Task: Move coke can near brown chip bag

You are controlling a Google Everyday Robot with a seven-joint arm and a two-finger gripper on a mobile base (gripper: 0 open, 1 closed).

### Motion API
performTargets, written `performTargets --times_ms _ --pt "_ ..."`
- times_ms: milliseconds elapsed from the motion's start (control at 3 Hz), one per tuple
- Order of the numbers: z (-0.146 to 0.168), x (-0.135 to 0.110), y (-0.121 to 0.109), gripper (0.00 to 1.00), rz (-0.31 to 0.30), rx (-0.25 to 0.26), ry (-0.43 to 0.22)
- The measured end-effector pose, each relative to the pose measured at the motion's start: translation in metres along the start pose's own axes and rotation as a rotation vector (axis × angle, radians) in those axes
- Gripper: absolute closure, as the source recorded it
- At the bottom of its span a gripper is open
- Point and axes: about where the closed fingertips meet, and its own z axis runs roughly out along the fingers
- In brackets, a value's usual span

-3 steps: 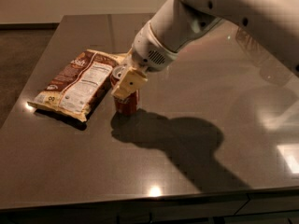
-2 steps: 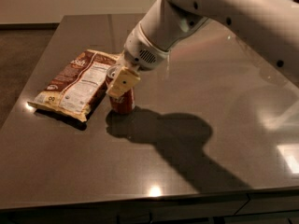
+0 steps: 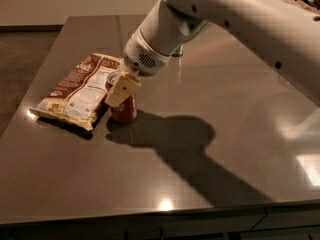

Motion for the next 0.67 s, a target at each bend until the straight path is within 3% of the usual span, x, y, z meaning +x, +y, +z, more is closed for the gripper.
performTargets --times_ms 333,667 --pt "0.0003 -0.0011 0.0012 0.00 -0.003 -0.001 0.001" --pt "0.0004 -0.0012 0.0012 0.00 -0.004 -0.001 0.001"
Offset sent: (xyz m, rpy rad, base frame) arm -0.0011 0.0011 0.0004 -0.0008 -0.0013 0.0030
